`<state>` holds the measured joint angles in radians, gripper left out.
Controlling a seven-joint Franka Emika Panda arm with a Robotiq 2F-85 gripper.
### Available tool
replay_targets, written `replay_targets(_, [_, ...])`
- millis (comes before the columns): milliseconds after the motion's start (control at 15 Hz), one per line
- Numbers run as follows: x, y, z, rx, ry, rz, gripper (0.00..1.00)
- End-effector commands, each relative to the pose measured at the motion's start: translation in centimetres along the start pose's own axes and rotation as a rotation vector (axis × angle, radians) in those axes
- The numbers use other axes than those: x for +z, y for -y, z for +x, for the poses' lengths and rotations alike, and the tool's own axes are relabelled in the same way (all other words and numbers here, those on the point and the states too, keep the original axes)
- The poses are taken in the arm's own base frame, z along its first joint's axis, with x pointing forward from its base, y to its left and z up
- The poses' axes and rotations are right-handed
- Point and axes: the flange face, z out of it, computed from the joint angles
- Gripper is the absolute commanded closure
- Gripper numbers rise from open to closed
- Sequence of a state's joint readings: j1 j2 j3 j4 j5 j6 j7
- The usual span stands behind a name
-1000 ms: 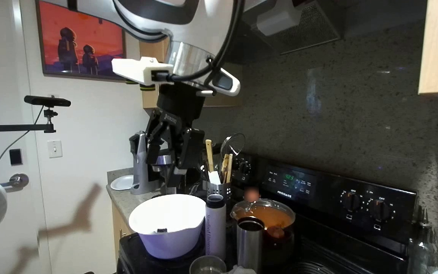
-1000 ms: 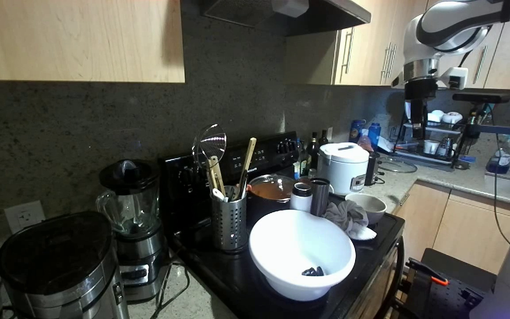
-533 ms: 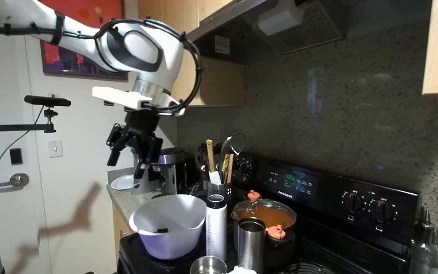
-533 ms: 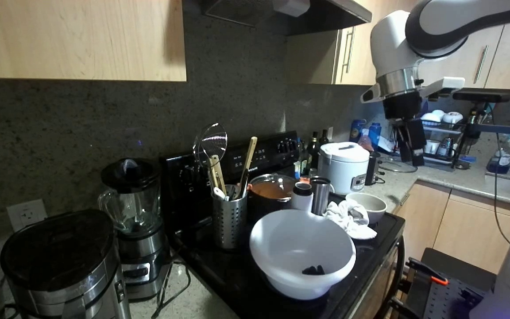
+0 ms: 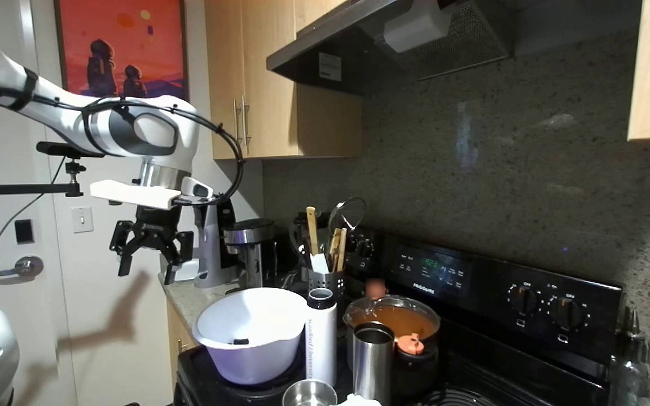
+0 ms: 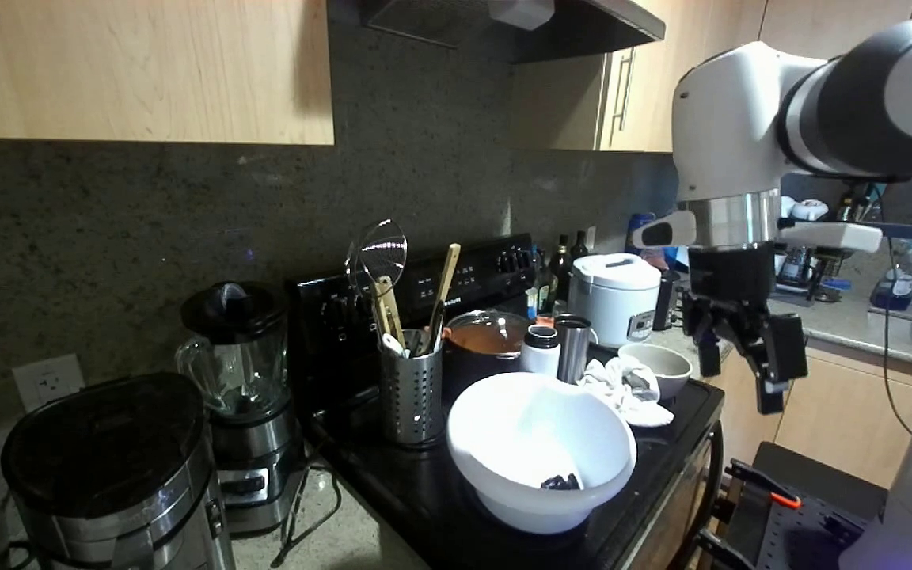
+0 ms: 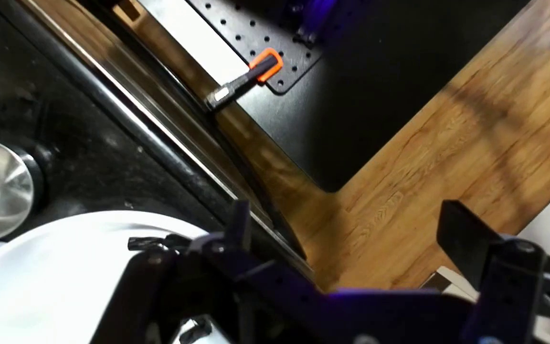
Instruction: Pick up the white dish from the stove, pour some some of its contents in the bowl and put the back on the stove.
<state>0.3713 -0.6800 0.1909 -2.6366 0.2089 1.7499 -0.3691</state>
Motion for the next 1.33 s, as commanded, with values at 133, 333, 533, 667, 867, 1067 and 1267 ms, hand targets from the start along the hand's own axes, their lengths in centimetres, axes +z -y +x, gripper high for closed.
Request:
replay_targets(133, [6.6, 2.2, 2.6, -0.073, -0.141, -0.058, 0.00])
replay_targets(333, [8.5, 2.5, 5.3, -0.110, -0.201, -0.105, 0.00])
replay_targets(533, [9.5, 1.9, 7.2, -0.121, -0.278, -0.141, 0.00])
replay_targets(667, [10.3, 1.1, 8.1, -0.128, -0.304, -0.155, 0.00])
replay_targets(867, [12.3, 0.2, 9.2, -0.141, -0.311, -0.184, 0.00])
replay_targets(1067, [14.0, -1.0, 9.8, -0.156, -0.304, -0.221, 0.00])
replay_targets(1267, [15.5, -2.4, 10.0, -0.155, -0.277, -0.241, 0.25])
